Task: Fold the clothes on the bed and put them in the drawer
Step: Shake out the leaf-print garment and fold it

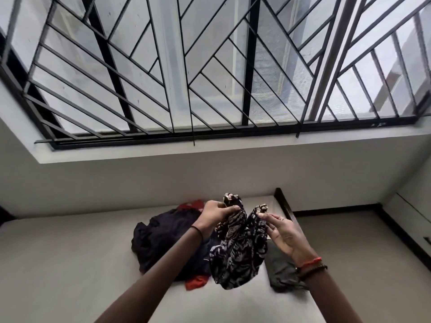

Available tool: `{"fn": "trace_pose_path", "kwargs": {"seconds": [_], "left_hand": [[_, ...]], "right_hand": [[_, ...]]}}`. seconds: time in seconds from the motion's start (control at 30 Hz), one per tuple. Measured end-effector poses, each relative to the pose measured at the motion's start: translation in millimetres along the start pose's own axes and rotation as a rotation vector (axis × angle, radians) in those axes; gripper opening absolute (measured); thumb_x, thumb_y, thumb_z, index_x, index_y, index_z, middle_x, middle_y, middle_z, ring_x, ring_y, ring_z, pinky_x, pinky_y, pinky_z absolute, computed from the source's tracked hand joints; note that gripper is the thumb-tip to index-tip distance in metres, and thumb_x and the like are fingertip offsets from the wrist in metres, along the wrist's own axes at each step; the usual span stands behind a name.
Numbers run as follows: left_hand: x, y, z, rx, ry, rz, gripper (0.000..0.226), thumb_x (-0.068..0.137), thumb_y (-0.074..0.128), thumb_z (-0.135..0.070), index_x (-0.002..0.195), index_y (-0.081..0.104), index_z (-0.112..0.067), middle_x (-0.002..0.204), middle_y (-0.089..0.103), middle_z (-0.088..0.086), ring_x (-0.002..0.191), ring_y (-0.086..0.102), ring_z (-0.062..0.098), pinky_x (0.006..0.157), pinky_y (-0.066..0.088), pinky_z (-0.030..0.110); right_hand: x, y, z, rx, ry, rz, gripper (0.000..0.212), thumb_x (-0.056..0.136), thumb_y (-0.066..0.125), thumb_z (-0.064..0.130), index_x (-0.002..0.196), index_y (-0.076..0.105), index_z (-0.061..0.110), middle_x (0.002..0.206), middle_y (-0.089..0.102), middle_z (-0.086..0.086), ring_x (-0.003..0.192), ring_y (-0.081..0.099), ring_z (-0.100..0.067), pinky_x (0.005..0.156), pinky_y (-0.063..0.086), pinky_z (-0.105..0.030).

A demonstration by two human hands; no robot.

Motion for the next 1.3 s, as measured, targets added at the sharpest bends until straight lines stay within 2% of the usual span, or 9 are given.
{"fn": "trace_pose_path", "kwargs": {"seconds": [0.17,0.3,0.43,0.6,0.77,0.93,1.0,1.1,1.3], "left_hand": [[3,0,5,0.060,0.036,0.075,0.020,0.088,0.067,-0.019,0.105,0.068,-0.009,0.093,0.072,0.003,0.080,0.068,0.009,0.080,0.055,0.025],[5,-7,0,0.453,0.159,-0.010,0.036,0.090,0.061,-0.038,0.120,0.064,-0.019,0.115,0.069,-0.002,0.108,0.063,0.011,0.099,0.047,0.032],[4,-6,-9,0.438,0.199,-0.014,0.034,0.092,0.055,-0.038,0.114,0.065,-0.015,0.110,0.071,0.005,0.101,0.066,0.017,0.091,0.051,0.036],[-1,-13,-8,0.230,0.090,-0.046,0.041,0.095,0.047,-0.047,0.086,0.067,-0.013,0.086,0.067,0.002,0.078,0.058,0.010,0.074,0.046,0.029],[-1,-12,3,0.107,0.002,0.030,0.040,0.086,0.061,-0.050,0.091,0.071,-0.012,0.089,0.072,0.007,0.076,0.065,0.016,0.073,0.052,0.037],[-4,-16,1,0.009,-0.017,-0.022,0.021,0.096,0.052,-0.029,0.086,0.064,-0.015,0.076,0.065,-0.004,0.060,0.058,0.007,0.050,0.049,0.018],[-5,-20,1,0.009,-0.022,-0.044,0.022,0.096,0.053,-0.030,0.090,0.065,-0.013,0.081,0.064,0.001,0.062,0.059,0.009,0.050,0.049,0.020],[-6,-18,4,0.022,-0.043,-0.022,0.024,0.095,0.054,-0.032,0.097,0.065,-0.011,0.086,0.063,0.004,0.065,0.058,0.013,0.050,0.050,0.020],[-8,-10,-3,0.002,-0.057,-0.039,0.025,0.096,0.051,-0.030,0.078,0.060,-0.015,0.077,0.059,0.004,0.061,0.056,0.010,0.043,0.047,0.021]], "right_hand": [[4,13,-8,-0.039,0.003,0.039,0.024,0.059,0.074,0.002,0.080,0.063,-0.002,0.070,0.068,-0.011,0.058,0.067,-0.013,0.055,0.055,-0.019],[6,30,-1,-0.058,-0.068,0.078,0.010,0.083,0.058,-0.010,0.080,0.062,-0.001,0.067,0.071,-0.009,0.058,0.068,-0.013,0.055,0.055,-0.018],[2,51,-6,-0.287,-0.097,0.211,0.023,0.078,0.066,-0.007,0.099,0.068,0.002,0.090,0.071,-0.015,0.074,0.069,-0.018,0.067,0.056,-0.021],[4,54,-16,-0.555,-0.064,0.280,0.046,0.077,0.070,-0.005,0.111,0.064,0.026,0.089,0.067,-0.014,0.071,0.068,-0.014,0.065,0.054,-0.019],[2,53,-21,-0.499,-0.002,0.381,0.059,0.063,0.082,0.021,0.119,0.064,0.014,0.106,0.070,-0.019,0.091,0.068,-0.022,0.078,0.055,-0.026],[8,34,-15,-0.353,-0.015,0.199,0.029,0.078,0.070,0.006,0.106,0.067,-0.003,0.099,0.071,-0.019,0.082,0.069,-0.023,0.075,0.058,-0.030],[12,20,-5,-0.288,-0.092,0.032,0.019,0.079,0.069,0.003,0.097,0.067,-0.002,0.085,0.072,-0.014,0.067,0.068,-0.016,0.061,0.056,-0.024],[16,10,11,-0.312,-0.253,-0.130,0.019,0.076,0.074,0.005,0.093,0.066,0.003,0.085,0.070,-0.012,0.072,0.066,-0.016,0.068,0.053,-0.025],[18,45,-11,-0.730,-0.352,-0.001,0.015,0.078,0.075,0.014,0.092,0.072,0.009,0.086,0.074,-0.010,0.077,0.070,-0.014,0.075,0.056,-0.023]]}}
Point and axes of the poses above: each hand's wrist, its own x-axis towards the middle knuckle, its own y-axis out of the palm, z = x × y, the point moved 7 cm from there along x, towards the middle knuckle
